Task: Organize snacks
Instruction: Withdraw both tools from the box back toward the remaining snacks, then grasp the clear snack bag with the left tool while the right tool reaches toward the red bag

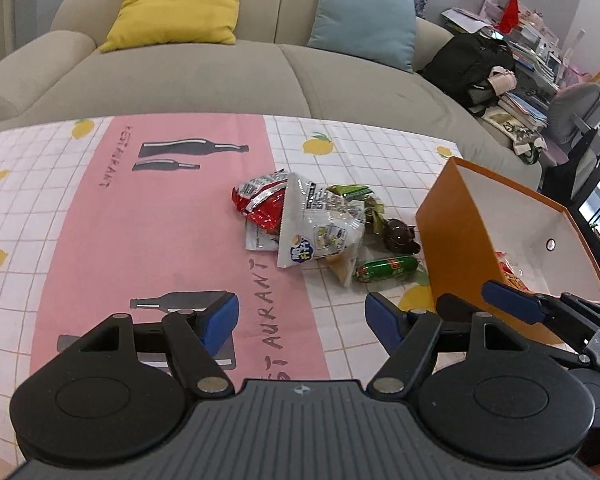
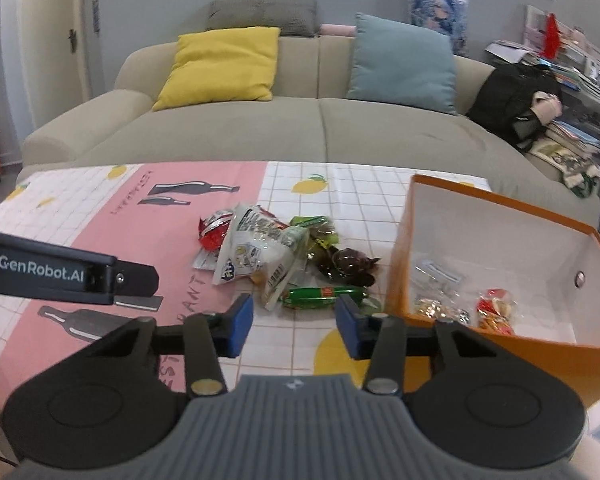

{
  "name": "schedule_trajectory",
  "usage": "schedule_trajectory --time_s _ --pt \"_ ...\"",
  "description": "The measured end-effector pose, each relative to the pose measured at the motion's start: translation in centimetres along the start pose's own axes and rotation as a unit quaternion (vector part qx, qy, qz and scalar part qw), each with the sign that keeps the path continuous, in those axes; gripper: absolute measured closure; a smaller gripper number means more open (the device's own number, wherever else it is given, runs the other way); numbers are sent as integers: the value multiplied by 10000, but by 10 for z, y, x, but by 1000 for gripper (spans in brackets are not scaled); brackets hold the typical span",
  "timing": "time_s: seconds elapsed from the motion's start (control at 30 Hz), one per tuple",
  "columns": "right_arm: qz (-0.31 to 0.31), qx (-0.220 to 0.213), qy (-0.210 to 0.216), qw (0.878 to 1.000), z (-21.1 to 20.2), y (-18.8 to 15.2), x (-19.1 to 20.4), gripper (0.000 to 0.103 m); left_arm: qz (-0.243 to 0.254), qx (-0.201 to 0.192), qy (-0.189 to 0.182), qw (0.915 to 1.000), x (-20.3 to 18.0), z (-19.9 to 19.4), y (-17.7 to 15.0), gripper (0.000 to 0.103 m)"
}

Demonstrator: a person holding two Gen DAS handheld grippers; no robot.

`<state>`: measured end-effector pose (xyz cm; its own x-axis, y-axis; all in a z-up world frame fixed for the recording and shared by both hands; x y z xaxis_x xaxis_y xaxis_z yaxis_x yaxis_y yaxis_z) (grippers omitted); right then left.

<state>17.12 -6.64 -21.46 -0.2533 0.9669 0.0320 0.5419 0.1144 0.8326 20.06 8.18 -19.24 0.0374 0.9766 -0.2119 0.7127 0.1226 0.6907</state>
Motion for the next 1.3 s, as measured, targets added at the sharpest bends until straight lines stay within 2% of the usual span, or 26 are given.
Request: schedule_trajectory --time_s 0.1,0.53,0.63,0.77,0.93,1.0,1.03,1.1,1.13,1.17,1.3 --pt "-108 21 55 9999 14 3 3 64 -62 63 -9 10000 5 8 0 19" --pt "-788 255 195 9964 84 9 15 68 -59 299 -83 9995 10 59 12 19" --pt "-1095 362 210 9931 103 9 18 63 -64 407 92 9991 21 73 18 21" --pt "-1131 612 436 9907 125 2 23 54 -63 462 192 9987 31 83 23 21" --pt "-1165 814 479 9887 144 -8 28 54 12 570 251 9981 38 91 19 21" --pt "-1143 864 501 9884 149 -11 28 57 35 596 278 9978 41 92 16 21" --pt "-1121 893 533 9882 152 -11 28 61 48 608 287 9977 42 92 15 21" --pt "-1081 920 571 9882 156 -11 29 74 59 633 298 9975 44 90 11 21" --pt "-1066 916 585 9883 157 -10 30 85 61 637 293 9975 44 89 11 21" --pt "-1045 916 611 9884 157 -10 30 89 63 635 290 9975 45 87 9 21" --pt "-1085 842 922 9862 151 -8 43 94 60 588 250 9979 47 76 7 21"
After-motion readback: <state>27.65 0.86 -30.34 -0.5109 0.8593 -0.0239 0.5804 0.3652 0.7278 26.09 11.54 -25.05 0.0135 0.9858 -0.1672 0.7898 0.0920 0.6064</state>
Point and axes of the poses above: each gripper's, at about its wrist camera, not at the fingertips, and z roughly the way its jaws point, x to its left, y to its top, the point moved 9 cm from there along z, roughly the way its jaws point, and after that the axes turned 4 degrees about -x, right-handed, at the moved point
